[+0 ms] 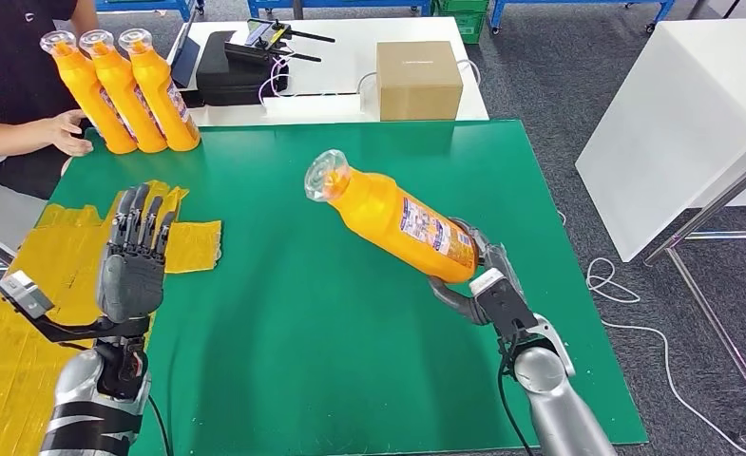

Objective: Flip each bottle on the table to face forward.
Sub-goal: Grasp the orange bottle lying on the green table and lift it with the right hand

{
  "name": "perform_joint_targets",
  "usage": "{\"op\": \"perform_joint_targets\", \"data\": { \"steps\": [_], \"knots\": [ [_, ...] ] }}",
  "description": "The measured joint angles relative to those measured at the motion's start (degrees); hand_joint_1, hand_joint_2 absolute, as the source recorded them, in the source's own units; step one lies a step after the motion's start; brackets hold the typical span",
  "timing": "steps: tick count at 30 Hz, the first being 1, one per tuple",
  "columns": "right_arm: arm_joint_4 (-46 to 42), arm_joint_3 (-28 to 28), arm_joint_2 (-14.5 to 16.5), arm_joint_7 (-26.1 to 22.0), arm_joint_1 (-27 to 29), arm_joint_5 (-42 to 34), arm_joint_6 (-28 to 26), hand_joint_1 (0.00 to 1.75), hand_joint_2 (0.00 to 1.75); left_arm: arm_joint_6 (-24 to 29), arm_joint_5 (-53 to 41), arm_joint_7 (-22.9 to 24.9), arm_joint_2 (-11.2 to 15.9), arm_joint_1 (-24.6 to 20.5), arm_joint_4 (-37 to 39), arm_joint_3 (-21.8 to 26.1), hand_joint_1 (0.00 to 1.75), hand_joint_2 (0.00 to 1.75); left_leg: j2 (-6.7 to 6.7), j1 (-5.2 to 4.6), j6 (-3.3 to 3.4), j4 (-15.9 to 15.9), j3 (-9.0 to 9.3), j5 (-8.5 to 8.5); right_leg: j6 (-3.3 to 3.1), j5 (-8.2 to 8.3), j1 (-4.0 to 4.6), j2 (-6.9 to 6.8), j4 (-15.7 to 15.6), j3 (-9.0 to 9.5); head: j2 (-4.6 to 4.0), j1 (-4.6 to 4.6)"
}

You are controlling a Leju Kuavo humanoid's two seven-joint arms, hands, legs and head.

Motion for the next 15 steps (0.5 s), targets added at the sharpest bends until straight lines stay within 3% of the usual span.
{"op": "perform_joint_targets", "data": {
  "steps": [15],
  "knots": [
    [7.71, 4.73, 10.05, 1.18, -7.80, -2.77, -2.43, 1.75, 1.75, -1.31, 3.33, 1.26, -1.71, -0.53, 0.24, -7.57, 0.00, 1.75, 0.11, 0.00, -0.01, 0.00, 0.01, 0.01, 0.00, 0.00, 0.02, 0.08, 0.02, -0.02, 0.00, 0.01]
  ]
}}
